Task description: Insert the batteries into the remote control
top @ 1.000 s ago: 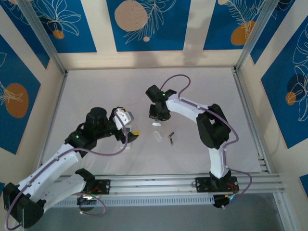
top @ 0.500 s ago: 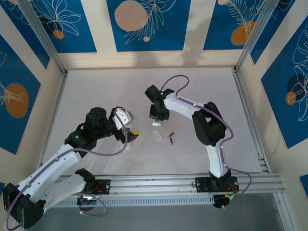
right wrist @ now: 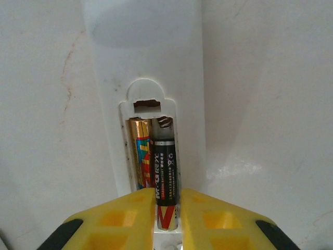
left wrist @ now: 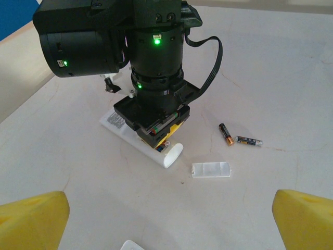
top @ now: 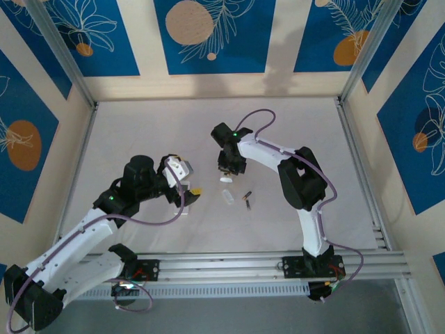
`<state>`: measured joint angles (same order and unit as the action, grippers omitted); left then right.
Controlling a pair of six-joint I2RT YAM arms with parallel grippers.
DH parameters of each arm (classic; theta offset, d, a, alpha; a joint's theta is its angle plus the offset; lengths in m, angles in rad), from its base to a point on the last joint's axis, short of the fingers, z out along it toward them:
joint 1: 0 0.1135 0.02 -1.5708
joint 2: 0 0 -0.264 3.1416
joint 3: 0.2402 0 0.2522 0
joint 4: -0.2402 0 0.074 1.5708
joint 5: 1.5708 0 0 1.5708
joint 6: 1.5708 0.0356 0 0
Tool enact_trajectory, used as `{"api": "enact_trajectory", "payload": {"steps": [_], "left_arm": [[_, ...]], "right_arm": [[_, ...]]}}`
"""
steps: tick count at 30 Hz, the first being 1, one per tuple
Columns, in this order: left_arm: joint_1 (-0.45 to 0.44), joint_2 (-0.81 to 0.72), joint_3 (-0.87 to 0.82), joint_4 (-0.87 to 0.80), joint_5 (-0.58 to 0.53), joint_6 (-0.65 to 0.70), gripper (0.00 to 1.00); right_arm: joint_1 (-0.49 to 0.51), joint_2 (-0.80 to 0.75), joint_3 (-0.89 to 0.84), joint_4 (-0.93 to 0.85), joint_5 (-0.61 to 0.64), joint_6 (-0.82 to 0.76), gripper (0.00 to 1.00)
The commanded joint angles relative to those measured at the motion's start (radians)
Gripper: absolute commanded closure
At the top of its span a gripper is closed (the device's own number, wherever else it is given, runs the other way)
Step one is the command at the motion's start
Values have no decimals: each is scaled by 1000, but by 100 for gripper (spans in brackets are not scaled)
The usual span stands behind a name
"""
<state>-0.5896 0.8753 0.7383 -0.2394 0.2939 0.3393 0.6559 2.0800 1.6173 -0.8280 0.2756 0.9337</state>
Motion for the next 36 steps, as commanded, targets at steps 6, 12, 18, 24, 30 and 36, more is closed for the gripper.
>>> {"api": "enact_trajectory", "payload": {"steps": [6,12,18,24,30,36], "left_arm": [[-2,-5,3,21,-1,-6,0],[-2,-2,3,21,1,-2,0],[-2,0,4,24,6,-6,0],[-2,0,3,22,5,-6,0],[-2,-2,3,19,1,-1,0],[-2,-1,1,22,7,1,0]], "right_arm": [[-2,-15,9,-41,-14,11,80],[23,-91,-16,-37,57,-48,76],[41,-127,-48,-37,35,-51,76],[42,-92,-39,-31,35,-32,76],[45,-48,-22,-36,53,-36,77],[42,-31,-20,-22,45,-35,79]]}}
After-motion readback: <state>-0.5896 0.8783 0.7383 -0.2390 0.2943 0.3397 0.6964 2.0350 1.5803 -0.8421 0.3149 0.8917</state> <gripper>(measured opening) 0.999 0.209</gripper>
